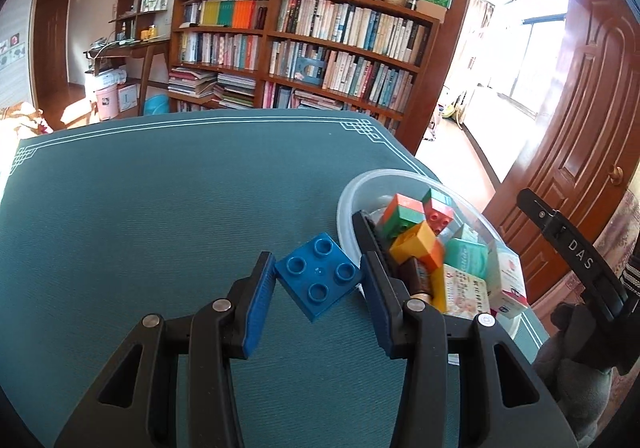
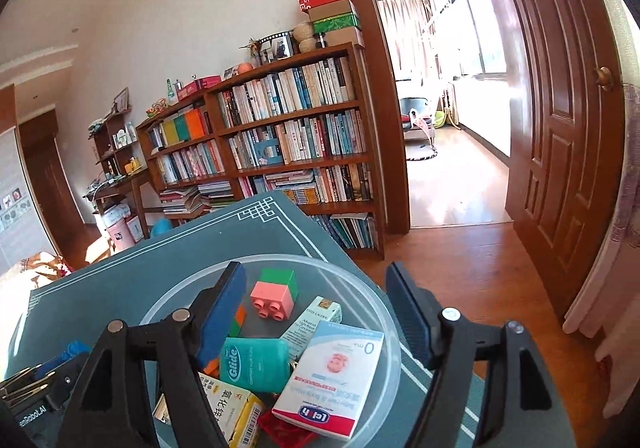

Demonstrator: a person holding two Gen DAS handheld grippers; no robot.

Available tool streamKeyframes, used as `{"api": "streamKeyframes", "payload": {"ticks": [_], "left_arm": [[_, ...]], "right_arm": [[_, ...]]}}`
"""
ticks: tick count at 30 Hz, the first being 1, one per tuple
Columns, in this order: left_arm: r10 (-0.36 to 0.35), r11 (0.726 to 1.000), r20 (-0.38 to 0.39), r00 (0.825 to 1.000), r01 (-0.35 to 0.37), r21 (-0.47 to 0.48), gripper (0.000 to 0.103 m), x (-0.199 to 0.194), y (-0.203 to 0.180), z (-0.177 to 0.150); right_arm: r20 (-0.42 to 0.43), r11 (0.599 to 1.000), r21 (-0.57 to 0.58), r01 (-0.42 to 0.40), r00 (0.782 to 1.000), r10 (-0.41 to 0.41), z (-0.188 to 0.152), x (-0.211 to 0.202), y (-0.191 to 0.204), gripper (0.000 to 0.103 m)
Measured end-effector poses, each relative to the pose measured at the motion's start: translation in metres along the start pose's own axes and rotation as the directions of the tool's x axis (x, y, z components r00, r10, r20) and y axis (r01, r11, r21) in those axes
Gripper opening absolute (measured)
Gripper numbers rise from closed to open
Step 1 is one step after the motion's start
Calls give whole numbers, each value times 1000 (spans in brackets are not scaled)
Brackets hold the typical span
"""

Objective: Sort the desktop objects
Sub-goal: 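Carry the blue brick and teal case into the bowl and open both tools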

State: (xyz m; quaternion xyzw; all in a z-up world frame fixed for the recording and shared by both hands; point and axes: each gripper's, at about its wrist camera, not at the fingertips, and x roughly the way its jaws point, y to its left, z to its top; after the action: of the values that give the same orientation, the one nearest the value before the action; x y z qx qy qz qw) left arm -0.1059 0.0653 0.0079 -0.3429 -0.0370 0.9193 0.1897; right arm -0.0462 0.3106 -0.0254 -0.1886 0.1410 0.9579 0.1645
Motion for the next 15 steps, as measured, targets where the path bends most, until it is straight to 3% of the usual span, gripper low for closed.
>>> {"api": "streamKeyframes", "payload": {"ticks": [9,10,11,13,15], "left_arm": [[-64,996,-1,998,63,69,47,21,-43,33],[-78,995,-7,997,78,58,51,24,-45,37],[-92,995,-17,996,92,46,67,28,-46,39],[-92,995,-13,996,93,23,82,30,-47,41],[-92,996,3,996,92,16,82,29,-47,41]], "right_arm": [[-16,994,105,-2,1000,4,2,0,-20,76],[-14,994,108,-5,1000,6,2,0,-21,76],[-13,994,109,-6,1000,8,2,-1,-21,78],[-9,994,112,-3,1000,4,3,-1,-23,80],[-9,992,124,1,1000,0,3,-1,-28,80]]}}
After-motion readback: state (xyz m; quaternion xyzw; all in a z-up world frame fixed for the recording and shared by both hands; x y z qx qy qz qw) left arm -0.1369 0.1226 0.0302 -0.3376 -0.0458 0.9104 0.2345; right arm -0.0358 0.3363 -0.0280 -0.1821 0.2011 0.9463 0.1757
